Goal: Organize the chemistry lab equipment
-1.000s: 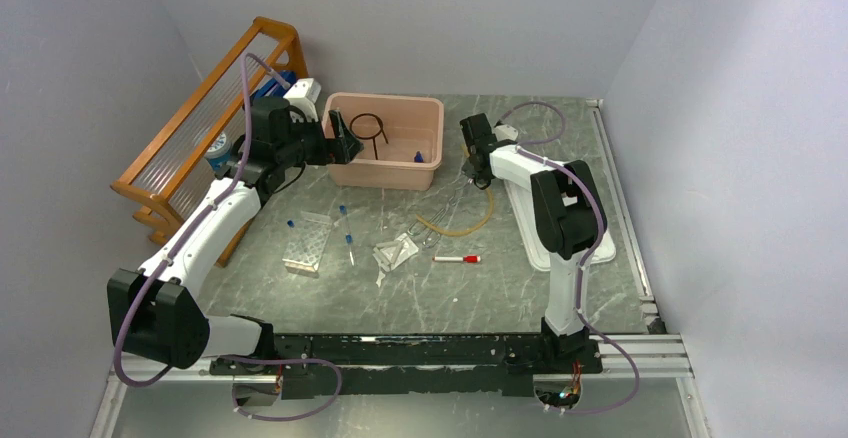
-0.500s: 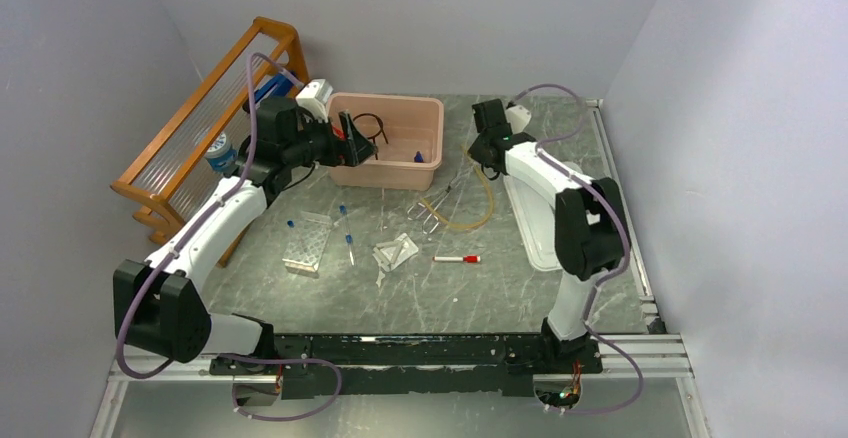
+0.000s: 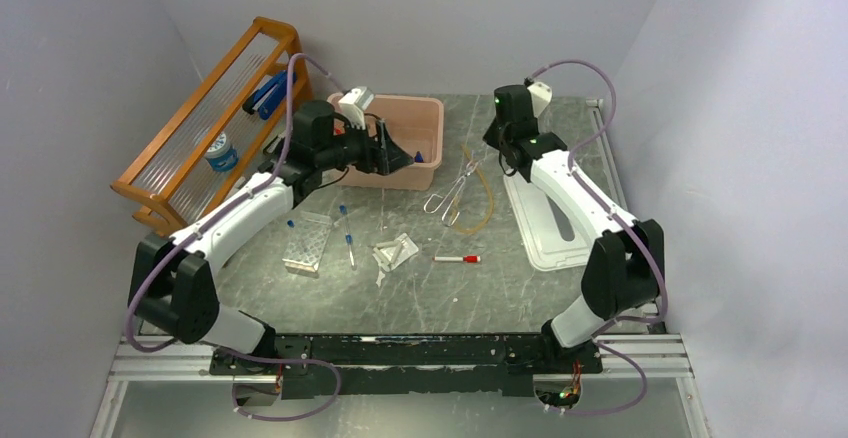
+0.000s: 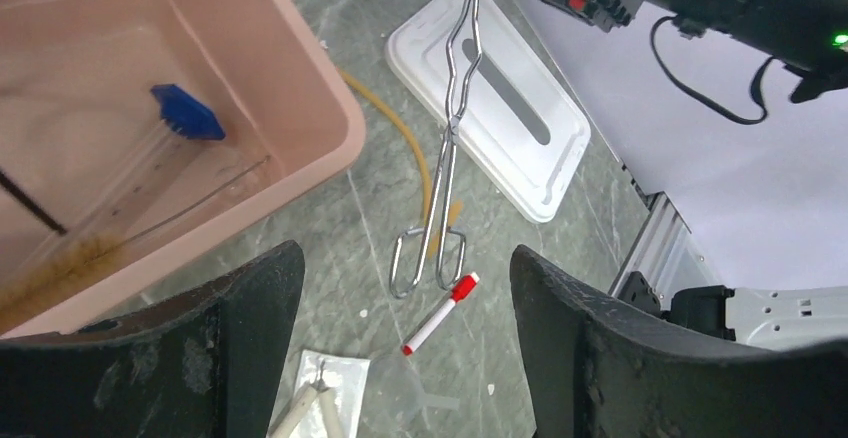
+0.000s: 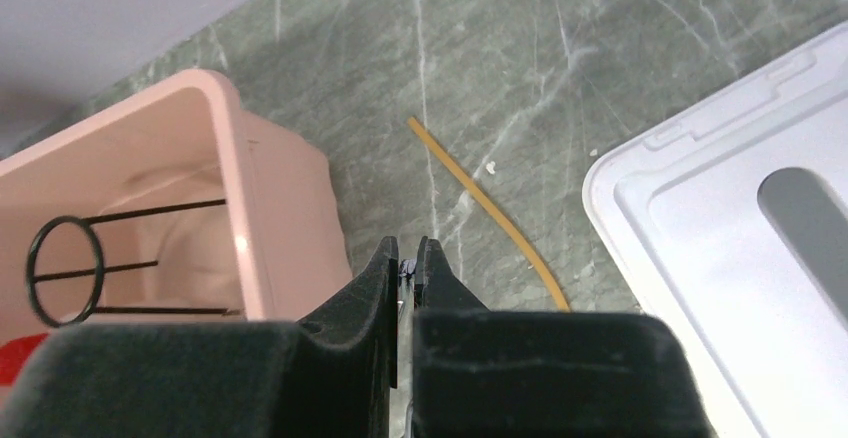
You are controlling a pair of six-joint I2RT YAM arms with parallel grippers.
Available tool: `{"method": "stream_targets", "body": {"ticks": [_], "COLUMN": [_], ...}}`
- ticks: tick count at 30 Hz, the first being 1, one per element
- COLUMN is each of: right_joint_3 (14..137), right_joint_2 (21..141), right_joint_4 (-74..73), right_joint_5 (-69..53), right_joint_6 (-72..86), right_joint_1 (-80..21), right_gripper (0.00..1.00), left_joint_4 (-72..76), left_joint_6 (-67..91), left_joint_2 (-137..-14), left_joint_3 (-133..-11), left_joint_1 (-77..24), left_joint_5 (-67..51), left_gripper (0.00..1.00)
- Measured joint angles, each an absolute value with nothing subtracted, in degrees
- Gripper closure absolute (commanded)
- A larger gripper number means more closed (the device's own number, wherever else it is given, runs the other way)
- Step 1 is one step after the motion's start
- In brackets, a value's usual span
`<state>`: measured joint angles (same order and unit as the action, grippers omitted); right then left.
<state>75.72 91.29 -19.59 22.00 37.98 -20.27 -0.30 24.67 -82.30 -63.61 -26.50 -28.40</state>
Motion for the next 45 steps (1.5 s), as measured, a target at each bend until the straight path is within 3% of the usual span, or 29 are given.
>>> {"method": "stream_targets", "body": {"ticks": [16, 28, 30, 33, 36, 37, 39, 41, 45], "right_joint_3": [84.9, 86.6, 86.6, 86.6, 86.6, 86.6, 86.6, 86.6, 86.4], "right_joint_2": [89.1, 93.0, 93.5, 93.7, 93.7, 93.7, 93.8, 93.8, 93.2], "right_joint_4": [-17.1, -11.1, -10.2, -9.3, -8.2, -7.9, -7.6, -7.4, -7.0], "right_joint_5": [0.8, -17.3, -19.0, -20.8, -21.7, -21.8, -21.8, -21.3, -17.8], "right_joint_6": [27.4, 23.0, 22.4, 21.6, 21.4, 21.4, 21.6, 22.6, 25.6], "right_joint_1": [-20.2, -22.5, -23.3, -24.0, -24.3, -24.3, -24.3, -24.4, -24.8], "right_gripper": [1.00, 1.00, 1.00, 1.00, 1.00, 0.96, 0.75, 0.61, 0.51], "left_joint_4": [13.2, 13.8, 12.9, 11.7, 11.0, 11.2, 11.3, 12.0, 13.4], "left_joint_6": [36.4, 42.8, 42.9, 43.5, 44.2, 44.3, 44.4, 44.6, 45.8], "left_joint_2": [-92.1, -99.3, -99.5, -99.5, -99.5, -99.5, -99.4, -99.1, -96.6], "left_joint_3": [-68.7, -76.3, -76.6, -76.5, -76.5, -76.5, -76.5, -76.0, -72.6], "left_joint_1": [-31.4, -31.9, -31.9, -31.7, -31.4, -31.3, -31.3, -31.0, -29.9], "left_joint_5": [-33.2, -33.7, -33.2, -32.1, -30.9, -30.9, -30.4, -29.7, -27.1], "left_gripper": [0.27, 0.56, 0.66, 0.93, 0.95, 0.95, 0.95, 0.95, 0.95]}}
